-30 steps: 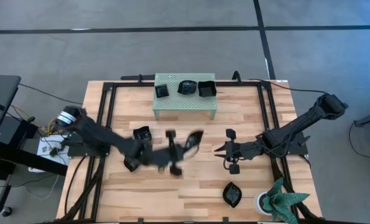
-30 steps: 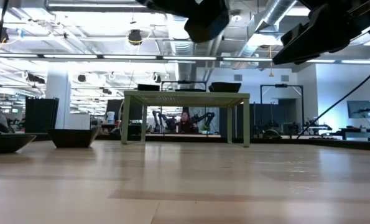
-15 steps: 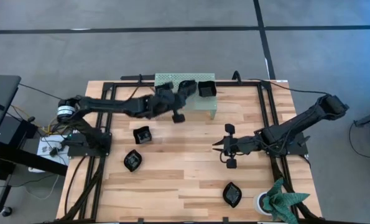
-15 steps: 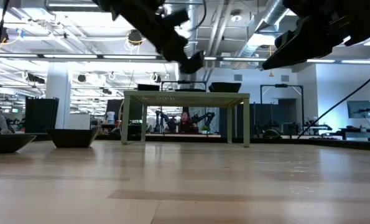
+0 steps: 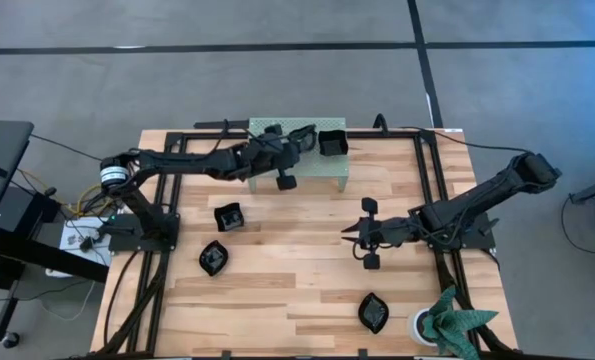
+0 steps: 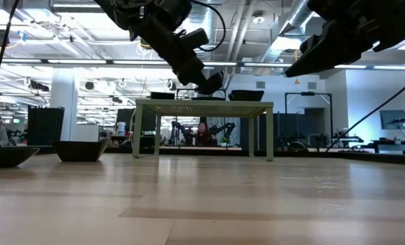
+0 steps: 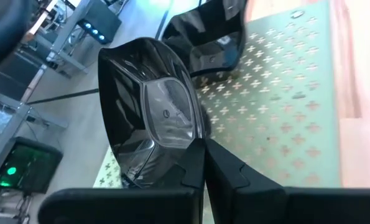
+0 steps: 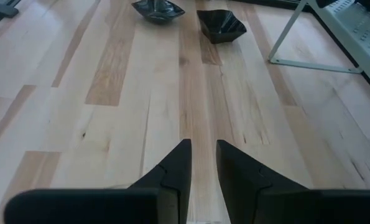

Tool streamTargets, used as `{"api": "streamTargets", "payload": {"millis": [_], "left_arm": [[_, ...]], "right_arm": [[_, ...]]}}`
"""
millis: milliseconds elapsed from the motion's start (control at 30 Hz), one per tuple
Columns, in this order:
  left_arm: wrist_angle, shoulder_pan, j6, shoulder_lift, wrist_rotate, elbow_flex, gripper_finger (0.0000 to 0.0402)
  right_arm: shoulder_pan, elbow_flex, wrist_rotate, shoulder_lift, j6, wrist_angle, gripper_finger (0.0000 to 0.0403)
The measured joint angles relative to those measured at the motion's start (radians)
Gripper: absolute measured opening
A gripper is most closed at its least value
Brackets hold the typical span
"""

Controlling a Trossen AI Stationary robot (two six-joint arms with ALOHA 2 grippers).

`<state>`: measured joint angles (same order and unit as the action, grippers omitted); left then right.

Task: Pick & Place Mini shaped plates
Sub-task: Stack the black leaf shape plate on top of the black leaf shape plate on the shelf

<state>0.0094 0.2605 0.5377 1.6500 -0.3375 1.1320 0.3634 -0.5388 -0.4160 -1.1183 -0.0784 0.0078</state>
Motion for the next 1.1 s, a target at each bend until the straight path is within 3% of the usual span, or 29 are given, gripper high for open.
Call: {"api": "streamTargets", "payload": {"millis": [533, 900, 1100], "left_arm": [[0.0, 0.022, 0.001, 0.002, -0.036, 0.0, 0.0023], [0.0, 0.013, -0.029, 0.003, -0.045, 0.0, 0.0104], [0.0, -0.027, -0.021, 0.003, -0.164, 0.0, 0.0133]], "right_arm": [[0.001, 0.0, 0.0, 0.0, 0.0, 0.0, 0.0069], [0.001, 0.0, 0.0, 0.0, 0.0, 0.0, 0.0069], [0.001, 0.0, 0.0, 0.0, 0.0, 0.0, 0.0069]]}}
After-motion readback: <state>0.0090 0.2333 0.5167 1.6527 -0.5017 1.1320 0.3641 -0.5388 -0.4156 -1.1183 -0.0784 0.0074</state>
